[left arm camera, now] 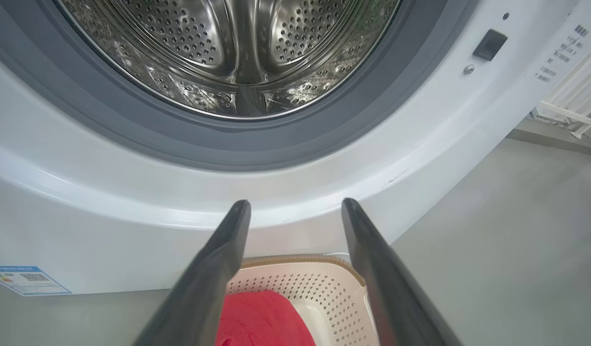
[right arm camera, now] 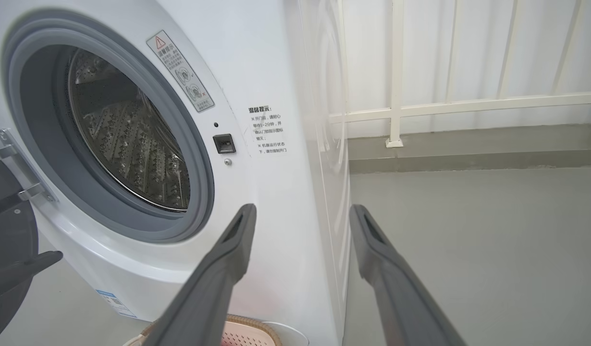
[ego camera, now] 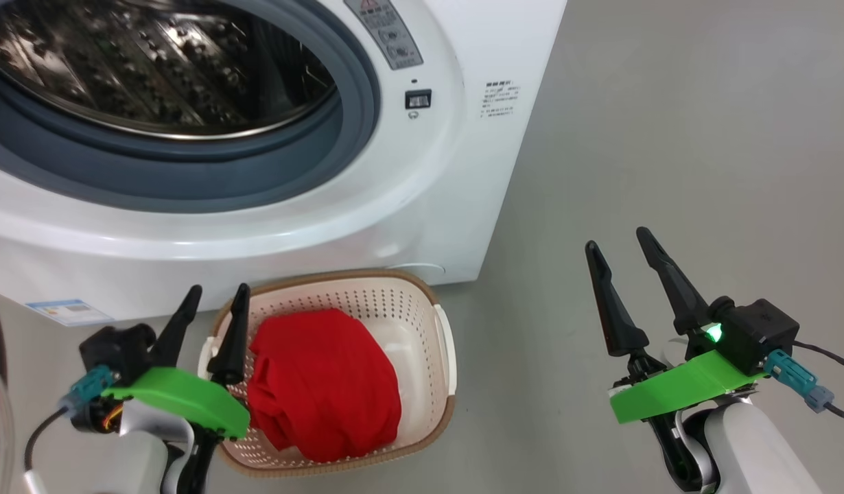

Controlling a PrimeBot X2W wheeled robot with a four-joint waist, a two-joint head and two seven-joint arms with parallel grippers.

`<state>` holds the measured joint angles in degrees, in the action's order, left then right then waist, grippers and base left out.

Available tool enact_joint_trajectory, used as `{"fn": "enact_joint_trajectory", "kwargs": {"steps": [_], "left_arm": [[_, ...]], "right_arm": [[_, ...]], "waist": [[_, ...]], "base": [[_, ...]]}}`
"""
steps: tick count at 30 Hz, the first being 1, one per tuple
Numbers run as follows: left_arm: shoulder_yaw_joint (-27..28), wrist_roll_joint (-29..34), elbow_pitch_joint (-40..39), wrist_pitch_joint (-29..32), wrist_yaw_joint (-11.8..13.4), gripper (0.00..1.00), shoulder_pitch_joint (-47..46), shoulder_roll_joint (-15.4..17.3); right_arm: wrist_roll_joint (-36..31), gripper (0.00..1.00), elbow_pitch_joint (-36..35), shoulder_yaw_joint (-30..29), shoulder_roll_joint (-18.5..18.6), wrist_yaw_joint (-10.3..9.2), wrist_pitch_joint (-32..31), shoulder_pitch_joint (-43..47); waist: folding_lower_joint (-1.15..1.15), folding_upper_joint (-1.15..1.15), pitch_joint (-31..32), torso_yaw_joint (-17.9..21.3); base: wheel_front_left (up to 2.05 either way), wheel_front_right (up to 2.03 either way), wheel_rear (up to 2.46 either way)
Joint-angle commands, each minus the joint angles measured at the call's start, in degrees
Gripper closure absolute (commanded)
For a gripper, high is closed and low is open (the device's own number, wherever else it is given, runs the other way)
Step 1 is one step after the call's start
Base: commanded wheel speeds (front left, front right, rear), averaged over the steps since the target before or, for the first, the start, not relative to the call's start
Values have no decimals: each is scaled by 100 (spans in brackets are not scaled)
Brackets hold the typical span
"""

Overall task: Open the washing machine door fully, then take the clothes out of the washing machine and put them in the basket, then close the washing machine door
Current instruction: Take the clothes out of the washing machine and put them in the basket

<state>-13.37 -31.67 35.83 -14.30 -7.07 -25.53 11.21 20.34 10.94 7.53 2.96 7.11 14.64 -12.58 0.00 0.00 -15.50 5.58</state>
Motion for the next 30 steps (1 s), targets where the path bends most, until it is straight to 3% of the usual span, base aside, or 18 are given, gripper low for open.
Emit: {"fn": "enact_joint_trajectory", "kwargs": {"steps": [1, 12, 30], "left_arm": [[351, 158, -310, -69, -6, 0, 153, 88], [1265, 909, -1823, -70, -35, 0, 837, -263], [1654, 1324, -2438, -70, -41, 0, 1703, -343]], "right_arm": [[-88, 0, -133, 67, -8, 37, 36, 43], [-191, 0, -228, -168, -8, 37, 36, 212], [-396, 0, -285, -415, -8, 37, 36, 597]], "waist": [[0, 0, 191, -84], [0, 0, 561, -210], [0, 0, 1237, -257]], "base": [[0, 0, 0], [0, 0, 0], [0, 0, 0]]}}
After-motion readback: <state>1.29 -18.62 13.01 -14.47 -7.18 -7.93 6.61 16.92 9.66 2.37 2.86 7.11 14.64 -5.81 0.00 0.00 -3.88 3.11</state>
